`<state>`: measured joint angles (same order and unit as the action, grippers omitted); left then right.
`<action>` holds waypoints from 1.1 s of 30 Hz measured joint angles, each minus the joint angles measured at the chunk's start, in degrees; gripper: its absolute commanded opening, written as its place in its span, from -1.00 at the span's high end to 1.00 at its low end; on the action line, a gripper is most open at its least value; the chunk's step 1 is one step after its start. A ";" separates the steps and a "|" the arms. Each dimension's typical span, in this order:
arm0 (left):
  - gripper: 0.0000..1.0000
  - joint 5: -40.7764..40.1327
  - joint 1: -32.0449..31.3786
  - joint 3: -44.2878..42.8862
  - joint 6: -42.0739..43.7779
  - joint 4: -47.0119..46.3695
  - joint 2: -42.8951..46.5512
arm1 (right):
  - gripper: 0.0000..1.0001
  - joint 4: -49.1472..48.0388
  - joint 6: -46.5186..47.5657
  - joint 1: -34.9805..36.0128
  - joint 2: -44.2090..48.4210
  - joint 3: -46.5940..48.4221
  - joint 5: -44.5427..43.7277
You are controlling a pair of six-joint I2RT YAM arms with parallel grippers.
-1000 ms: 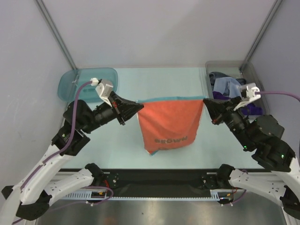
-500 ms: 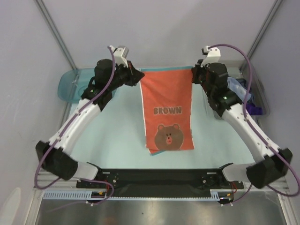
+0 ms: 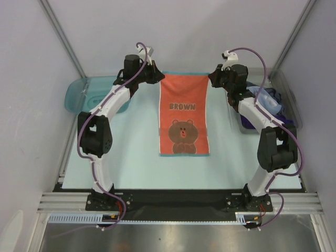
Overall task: Fold and stack the towels
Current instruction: Flatten out the crumpled towel, then fold the towel
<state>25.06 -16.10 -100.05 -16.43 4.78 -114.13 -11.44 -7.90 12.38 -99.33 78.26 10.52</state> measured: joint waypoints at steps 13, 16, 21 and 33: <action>0.99 4.17 0.33 20.94 0.83 -7.28 8.22 | 1.00 -3.74 -2.12 0.68 6.91 -16.48 4.07; 1.00 4.13 -0.17 26.91 0.72 -7.63 11.32 | 1.00 -2.10 -2.86 1.16 10.32 -20.09 3.54; 0.96 3.63 -2.73 34.01 0.37 -7.89 15.87 | 1.00 0.28 -3.61 2.78 17.11 -25.11 2.27; 0.99 0.22 -6.16 45.57 -0.63 -9.22 20.20 | 1.00 5.35 -6.51 5.57 24.92 -37.40 0.39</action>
<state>25.28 -22.26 -54.48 -17.06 -4.45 -93.93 -6.09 -14.41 17.96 -74.41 40.86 10.92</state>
